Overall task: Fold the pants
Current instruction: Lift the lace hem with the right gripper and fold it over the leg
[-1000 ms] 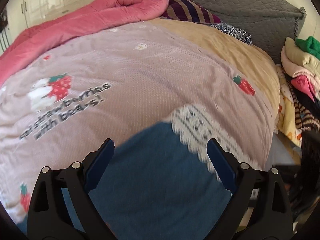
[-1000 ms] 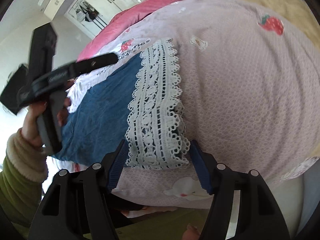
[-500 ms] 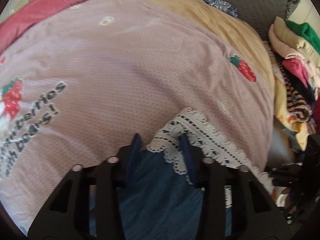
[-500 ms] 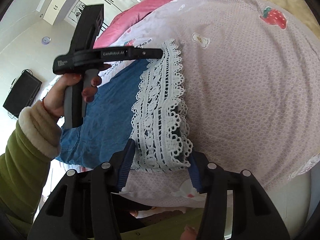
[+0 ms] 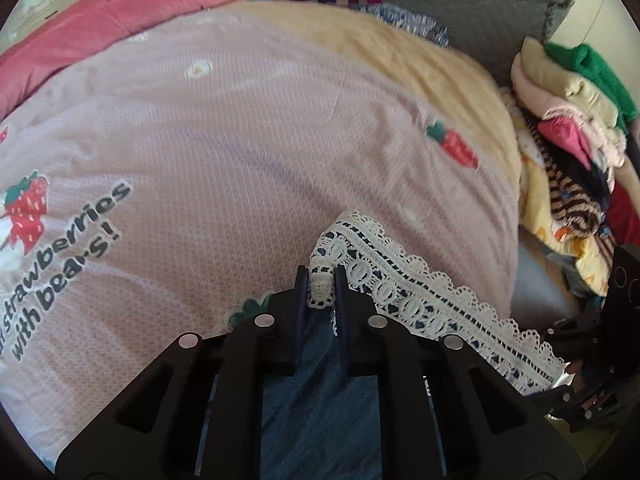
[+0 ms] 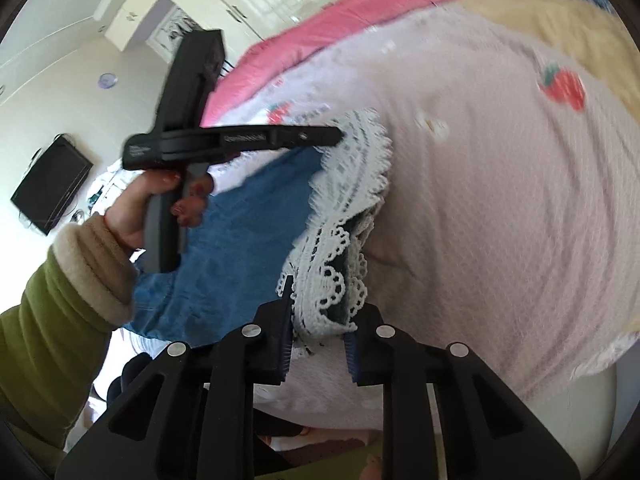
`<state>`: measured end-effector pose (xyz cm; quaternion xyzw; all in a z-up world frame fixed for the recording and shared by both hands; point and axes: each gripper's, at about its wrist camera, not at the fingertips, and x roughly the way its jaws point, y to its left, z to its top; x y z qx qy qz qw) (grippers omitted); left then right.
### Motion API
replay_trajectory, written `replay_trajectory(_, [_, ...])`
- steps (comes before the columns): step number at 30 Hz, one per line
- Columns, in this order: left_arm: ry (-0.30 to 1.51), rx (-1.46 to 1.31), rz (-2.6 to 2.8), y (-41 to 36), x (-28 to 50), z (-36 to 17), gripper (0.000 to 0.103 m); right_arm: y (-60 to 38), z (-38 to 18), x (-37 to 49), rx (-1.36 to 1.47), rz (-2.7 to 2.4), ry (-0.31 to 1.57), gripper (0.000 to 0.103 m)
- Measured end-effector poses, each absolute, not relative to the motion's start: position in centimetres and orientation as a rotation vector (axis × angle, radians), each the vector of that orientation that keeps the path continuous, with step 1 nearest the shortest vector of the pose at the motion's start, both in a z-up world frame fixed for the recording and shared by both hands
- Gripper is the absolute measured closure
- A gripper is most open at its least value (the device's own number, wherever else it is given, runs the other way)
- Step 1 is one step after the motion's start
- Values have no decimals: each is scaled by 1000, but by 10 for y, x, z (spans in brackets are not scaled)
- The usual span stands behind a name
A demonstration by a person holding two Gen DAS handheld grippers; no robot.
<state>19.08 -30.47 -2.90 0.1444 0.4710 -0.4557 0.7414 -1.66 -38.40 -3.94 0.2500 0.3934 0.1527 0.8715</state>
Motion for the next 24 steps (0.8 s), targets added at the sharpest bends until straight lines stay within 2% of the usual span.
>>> replay_trajectory(8, [968, 167, -1032, -267, 196, -6, 98, -352, -8, -4, 436, 410, 743, 85])
replay_trajectory(24, [865, -262, -953, -108, 186, 5, 98, -228, 7, 36, 235, 671, 754, 85])
